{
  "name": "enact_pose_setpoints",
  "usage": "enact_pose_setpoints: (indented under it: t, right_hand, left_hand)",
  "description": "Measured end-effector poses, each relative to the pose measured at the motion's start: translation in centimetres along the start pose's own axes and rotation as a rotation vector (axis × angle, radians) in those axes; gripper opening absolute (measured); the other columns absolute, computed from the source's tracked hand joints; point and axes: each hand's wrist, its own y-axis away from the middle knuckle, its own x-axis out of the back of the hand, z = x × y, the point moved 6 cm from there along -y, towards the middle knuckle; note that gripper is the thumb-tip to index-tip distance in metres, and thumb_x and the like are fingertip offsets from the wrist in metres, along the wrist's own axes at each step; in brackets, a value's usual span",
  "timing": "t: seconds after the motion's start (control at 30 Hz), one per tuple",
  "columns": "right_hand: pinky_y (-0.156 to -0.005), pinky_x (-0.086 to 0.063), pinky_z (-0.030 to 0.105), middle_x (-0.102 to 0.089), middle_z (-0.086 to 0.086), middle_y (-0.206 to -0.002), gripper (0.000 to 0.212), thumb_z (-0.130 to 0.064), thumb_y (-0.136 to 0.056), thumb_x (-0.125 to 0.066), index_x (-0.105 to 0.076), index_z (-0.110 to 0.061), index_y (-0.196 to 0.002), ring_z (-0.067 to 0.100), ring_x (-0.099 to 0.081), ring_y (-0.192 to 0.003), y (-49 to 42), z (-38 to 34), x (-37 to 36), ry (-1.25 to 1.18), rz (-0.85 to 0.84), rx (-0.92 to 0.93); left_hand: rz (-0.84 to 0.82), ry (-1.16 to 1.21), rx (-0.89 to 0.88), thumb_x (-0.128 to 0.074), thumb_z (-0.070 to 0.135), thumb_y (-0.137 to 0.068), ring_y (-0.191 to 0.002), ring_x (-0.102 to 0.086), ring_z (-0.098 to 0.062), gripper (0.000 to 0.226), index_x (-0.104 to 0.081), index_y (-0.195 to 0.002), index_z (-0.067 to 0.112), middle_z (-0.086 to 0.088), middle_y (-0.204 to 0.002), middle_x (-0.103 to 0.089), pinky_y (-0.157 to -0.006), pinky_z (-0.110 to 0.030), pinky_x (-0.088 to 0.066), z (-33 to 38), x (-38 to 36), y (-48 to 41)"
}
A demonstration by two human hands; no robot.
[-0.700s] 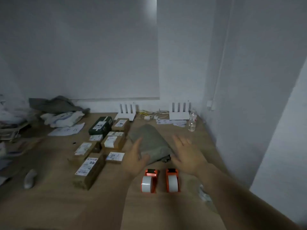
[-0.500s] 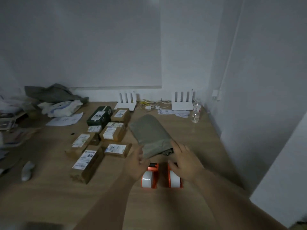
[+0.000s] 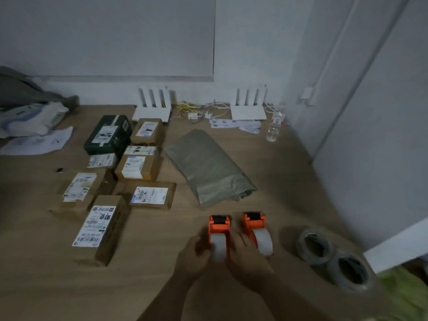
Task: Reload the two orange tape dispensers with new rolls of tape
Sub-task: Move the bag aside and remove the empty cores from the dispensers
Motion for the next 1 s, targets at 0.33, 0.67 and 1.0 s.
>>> enact_pose_setpoints:
  t: [0.33,0.67,1.0]
  right_hand:
    - [-0.105,-0.043,0.037,-0.047,0.003,-0.145,0.061,-0.028,-0.088,-0.056,-0.034,-0.019,-0.144,0.022,-0.049,-0.129,-2.5,0.0,-3.4,-0.341,0.074,-0.311]
    - [-0.085,-0.049,0.017,-0.062,-0.015,-0.103,0.028,-0.024,-0.088,-0.065,-0.057,-0.024,-0.115,0.002,-0.06,-0.099,-3.0,0.4,-4.4,-0.563,0.09,-0.378]
    - [-0.087,-0.053,0.022,-0.063,-0.01,-0.107,0.023,-0.019,-0.086,-0.066,-0.06,-0.024,-0.108,0.006,-0.061,-0.102,-4.1,1.3,-2.3,-0.547,0.097,-0.288]
  left_hand:
    - [-0.135,0.362,0.245,-0.064,0.028,-0.089,-0.078,-0.065,-0.015,0.015,-0.07,-0.091,0.014,-0.006,-0.087,-0.071,-0.068,-0.026,-0.053,-3.1,-2.0,-3.9]
    - [-0.154,0.329,0.147,-0.054,0.016,-0.098,-0.066,-0.057,-0.016,0.017,-0.071,-0.094,0.015,-0.017,-0.074,-0.065,-0.063,-0.034,-0.045,-2.4,-2.6,-3.8]
    - [-0.053,0.421,0.128,-0.058,0.026,-0.088,-0.076,-0.069,-0.016,0.021,-0.074,-0.091,0.011,-0.009,-0.083,-0.077,-0.072,-0.038,-0.054,-2.0,-0.6,-3.8]
